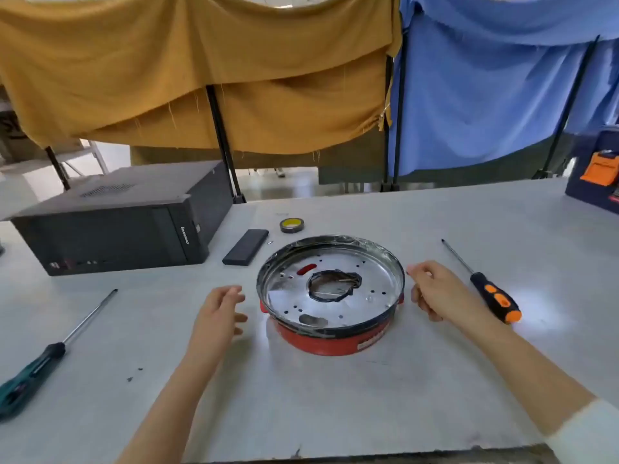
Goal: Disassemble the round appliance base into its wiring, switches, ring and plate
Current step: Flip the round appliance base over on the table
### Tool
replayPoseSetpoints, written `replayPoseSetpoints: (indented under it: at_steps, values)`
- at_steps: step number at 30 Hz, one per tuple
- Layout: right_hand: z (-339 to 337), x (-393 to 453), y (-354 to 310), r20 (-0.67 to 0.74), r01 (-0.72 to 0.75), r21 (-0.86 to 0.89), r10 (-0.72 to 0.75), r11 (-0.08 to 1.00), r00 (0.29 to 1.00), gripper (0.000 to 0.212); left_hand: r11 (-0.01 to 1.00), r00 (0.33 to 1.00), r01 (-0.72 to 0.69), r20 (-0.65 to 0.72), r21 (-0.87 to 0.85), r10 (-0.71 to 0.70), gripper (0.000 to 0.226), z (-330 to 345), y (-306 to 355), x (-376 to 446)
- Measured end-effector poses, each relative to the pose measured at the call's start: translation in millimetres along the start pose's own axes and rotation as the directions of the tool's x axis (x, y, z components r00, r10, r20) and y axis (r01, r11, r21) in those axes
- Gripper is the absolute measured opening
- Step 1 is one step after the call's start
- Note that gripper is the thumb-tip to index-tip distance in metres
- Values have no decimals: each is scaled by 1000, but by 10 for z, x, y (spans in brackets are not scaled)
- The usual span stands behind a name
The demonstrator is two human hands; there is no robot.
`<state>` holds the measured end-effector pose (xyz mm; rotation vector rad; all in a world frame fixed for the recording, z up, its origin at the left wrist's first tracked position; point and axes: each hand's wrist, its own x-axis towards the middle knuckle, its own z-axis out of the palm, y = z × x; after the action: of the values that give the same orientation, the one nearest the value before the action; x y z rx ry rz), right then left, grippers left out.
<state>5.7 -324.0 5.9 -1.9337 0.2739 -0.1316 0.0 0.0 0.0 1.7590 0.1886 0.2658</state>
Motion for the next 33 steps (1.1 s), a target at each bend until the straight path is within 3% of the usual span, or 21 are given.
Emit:
replayPoseSetpoints:
  at_steps: [3,5,8,11,13,17,21,26,30,33]
  values:
    - [61,257,-28,-45,-14,-281,2,959,999,46,995,997,53,59,90,-59,27,236,-75,360]
    - [108,340,-48,39,-30,-326,45,945,998,59,983,990,78,100,168,-95,32,367,-99,533]
    - [124,381,-15,175,-71,-189,105,979,979,64,984,980,144,123,104,-156,49,379,-167,641]
    - [123,425,96,184,-94,2,93,996,979,60,984,957,173,231,36,-177,58,307,-195,583]
    - [138,444,116,195,-79,26,72,997,978,59,986,957,161,240,37,-165,56,286,-185,548]
    - [130,444,62,146,4,45,-11,999,989,56,995,976,21,214,95,-41,46,304,-81,490]
    - [76,417,-49,39,136,42,-138,990,990,54,990,968,-143,209,5,139,30,288,49,447]
    - [-9,363,-209,-9,294,25,-294,955,956,41,975,931,-215,291,-46,219,27,228,159,476]
    - [-64,302,-320,58,326,60,-329,944,942,43,978,899,-183,386,-100,208,31,108,249,492]
    - [-95,213,-392,95,305,150,-321,940,942,49,968,886,-18,444,-252,132,38,64,357,446]
